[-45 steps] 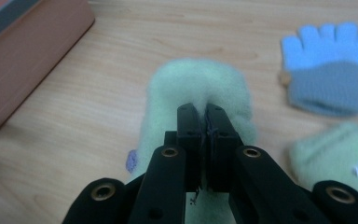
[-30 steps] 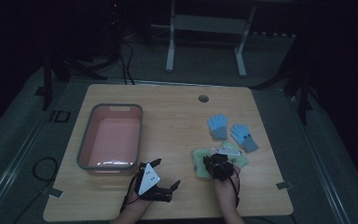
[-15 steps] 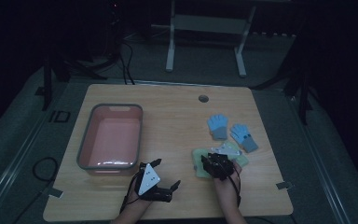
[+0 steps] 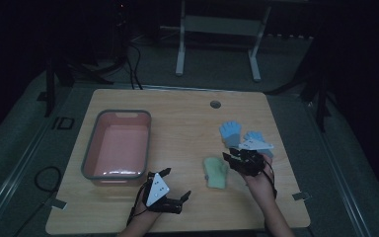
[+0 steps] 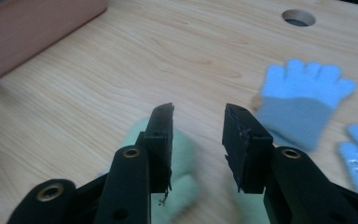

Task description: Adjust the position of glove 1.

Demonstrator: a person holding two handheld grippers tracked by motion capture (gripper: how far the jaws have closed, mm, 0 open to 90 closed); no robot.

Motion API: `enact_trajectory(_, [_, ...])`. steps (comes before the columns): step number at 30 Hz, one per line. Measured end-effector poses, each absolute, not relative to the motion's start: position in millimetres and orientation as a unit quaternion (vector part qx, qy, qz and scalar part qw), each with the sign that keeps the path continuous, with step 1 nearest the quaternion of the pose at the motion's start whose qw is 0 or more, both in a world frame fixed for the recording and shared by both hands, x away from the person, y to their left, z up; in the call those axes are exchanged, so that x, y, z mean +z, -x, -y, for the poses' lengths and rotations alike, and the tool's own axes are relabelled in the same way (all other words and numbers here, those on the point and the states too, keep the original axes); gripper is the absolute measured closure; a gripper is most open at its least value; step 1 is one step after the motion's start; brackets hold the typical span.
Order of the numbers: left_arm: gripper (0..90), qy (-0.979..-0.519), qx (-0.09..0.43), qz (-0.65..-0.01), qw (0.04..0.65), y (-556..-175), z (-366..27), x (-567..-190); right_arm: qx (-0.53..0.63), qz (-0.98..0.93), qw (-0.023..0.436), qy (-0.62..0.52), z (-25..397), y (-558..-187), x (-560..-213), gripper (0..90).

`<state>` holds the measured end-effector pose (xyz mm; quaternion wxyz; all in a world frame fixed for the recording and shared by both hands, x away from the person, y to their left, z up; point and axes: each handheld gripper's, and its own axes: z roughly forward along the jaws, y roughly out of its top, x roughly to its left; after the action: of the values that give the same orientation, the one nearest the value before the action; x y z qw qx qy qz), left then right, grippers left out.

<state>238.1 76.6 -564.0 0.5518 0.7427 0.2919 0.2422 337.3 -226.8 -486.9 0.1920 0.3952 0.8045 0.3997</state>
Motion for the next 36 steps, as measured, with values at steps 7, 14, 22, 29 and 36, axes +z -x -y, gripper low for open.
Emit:
enact_trajectory(7, [1.7, -0.741, 0.241, -0.293, 0.554, -238, -77, -564, 0.391, -0.822, 0.181, -0.372, 258, -350, -484, 62.3])
enact_trajectory(14, [1.7, -0.739, 0.242, -0.295, 0.555, -238, -78, -564, 0.378, -0.832, 0.185, -0.362, 292, -358, -487, 62.0])
enact_trajectory(22, [1.7, -0.738, 0.244, -0.294, 0.556, -238, -77, -564, 0.373, -0.853, 0.16, -0.328, 315, -367, -498, 60.9])
enact_trajectory(29, [1.7, -0.738, 0.244, -0.295, 0.555, -238, -77, -564, 0.376, -0.858, 0.14, -0.32, 315, -377, -520, 58.5])
enact_trajectory(36, [1.7, -0.738, 0.245, -0.295, 0.556, -238, -77, -564, 0.347, -0.872, 0.144, -0.314, 308, -382, -543, 57.7])
